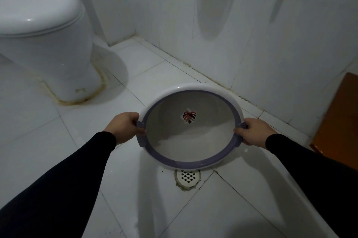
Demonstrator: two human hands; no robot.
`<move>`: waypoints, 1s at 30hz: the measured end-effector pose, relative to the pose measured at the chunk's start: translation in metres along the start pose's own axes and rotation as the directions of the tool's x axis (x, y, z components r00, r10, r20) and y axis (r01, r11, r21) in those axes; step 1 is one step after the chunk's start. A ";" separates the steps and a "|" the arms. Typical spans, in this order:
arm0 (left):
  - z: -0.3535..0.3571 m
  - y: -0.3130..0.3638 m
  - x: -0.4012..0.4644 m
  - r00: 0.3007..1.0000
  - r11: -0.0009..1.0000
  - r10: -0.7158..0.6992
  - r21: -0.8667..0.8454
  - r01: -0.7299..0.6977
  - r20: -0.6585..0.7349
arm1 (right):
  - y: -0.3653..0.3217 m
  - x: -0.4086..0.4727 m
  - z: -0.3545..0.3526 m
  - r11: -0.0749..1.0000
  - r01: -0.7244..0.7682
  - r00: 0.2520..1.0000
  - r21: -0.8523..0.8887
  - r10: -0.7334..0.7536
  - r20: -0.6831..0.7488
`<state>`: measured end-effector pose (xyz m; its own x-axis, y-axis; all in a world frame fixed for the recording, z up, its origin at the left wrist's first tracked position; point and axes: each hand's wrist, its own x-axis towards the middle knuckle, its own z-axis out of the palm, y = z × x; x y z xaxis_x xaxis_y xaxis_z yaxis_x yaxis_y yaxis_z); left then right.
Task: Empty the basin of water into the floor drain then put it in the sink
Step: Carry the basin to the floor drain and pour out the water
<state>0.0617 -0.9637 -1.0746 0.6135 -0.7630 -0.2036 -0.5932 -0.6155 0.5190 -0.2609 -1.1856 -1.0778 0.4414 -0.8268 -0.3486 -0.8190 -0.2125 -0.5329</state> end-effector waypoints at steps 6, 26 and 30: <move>-0.002 0.001 -0.003 1.000 1.000 0.017 0.020 -0.017 0.013 | 0.001 -0.002 0.000 0.997 0.007 1.000 0.071 -0.009 0.028; -0.007 -0.002 -0.010 0.998 0.998 0.052 0.041 -0.054 0.045 | -0.001 -0.007 -0.001 0.999 0.005 0.999 0.034 -0.007 0.032; -0.008 0.001 -0.012 0.997 0.997 0.056 0.044 -0.059 0.055 | -0.003 -0.010 -0.002 1.000 0.009 0.999 0.018 -0.009 0.036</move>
<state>0.0580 -0.9535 -1.0655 0.5495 -0.8061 -0.2195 -0.6504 -0.5777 0.4933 -0.2635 -1.1781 -1.0715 0.4619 -0.8055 -0.3712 -0.8086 -0.2104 -0.5495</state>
